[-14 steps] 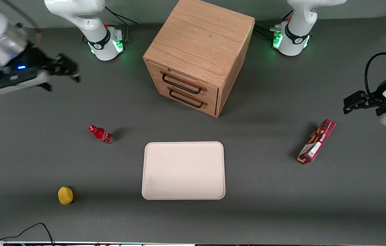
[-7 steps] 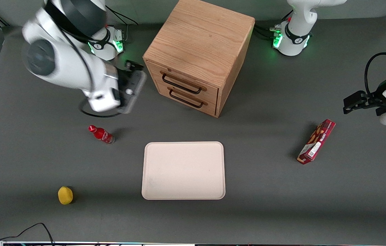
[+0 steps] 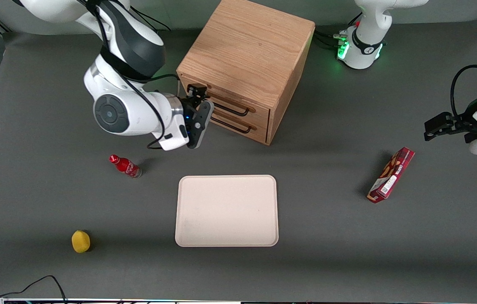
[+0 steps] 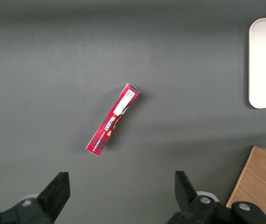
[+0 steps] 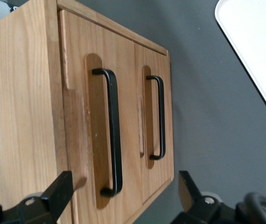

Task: Open upper drawer
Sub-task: 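Move the right gripper to the upper drawer's black handle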

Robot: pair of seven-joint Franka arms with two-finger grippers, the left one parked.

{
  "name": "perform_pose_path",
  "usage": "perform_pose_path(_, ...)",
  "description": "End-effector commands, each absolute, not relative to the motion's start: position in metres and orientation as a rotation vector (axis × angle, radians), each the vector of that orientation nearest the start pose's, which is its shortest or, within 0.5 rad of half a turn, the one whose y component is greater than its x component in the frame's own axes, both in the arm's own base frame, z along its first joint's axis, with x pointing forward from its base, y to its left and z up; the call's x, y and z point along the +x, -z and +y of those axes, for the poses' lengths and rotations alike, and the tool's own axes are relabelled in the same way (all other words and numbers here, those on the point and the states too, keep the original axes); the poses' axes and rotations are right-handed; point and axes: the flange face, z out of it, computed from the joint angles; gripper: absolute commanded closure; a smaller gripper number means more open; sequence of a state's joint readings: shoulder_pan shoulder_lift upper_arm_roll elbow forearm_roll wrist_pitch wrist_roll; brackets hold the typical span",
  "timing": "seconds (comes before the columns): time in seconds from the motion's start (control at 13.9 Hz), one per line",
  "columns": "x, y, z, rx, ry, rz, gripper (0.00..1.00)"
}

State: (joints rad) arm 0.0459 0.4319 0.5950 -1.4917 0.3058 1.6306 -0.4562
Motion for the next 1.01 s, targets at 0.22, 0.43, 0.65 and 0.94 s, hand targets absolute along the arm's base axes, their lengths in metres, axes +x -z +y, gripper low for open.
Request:
perform_pose_path(0.22,0.52,-0.413,0.392,-2.306,-0.344,-1.226,0.0)
perform_pose_path(0.43,0.511,-0.396,0.397,-2.318,-0.351,-1.231,0.0)
perform_pose_path(0.65,0.503,-0.39,0.401,-2.317,-0.369,-1.239,0.0)
perform_pose_path(0.94,0.498,-0.379,0.401,-2.326,-0.372,-1.237,0.0)
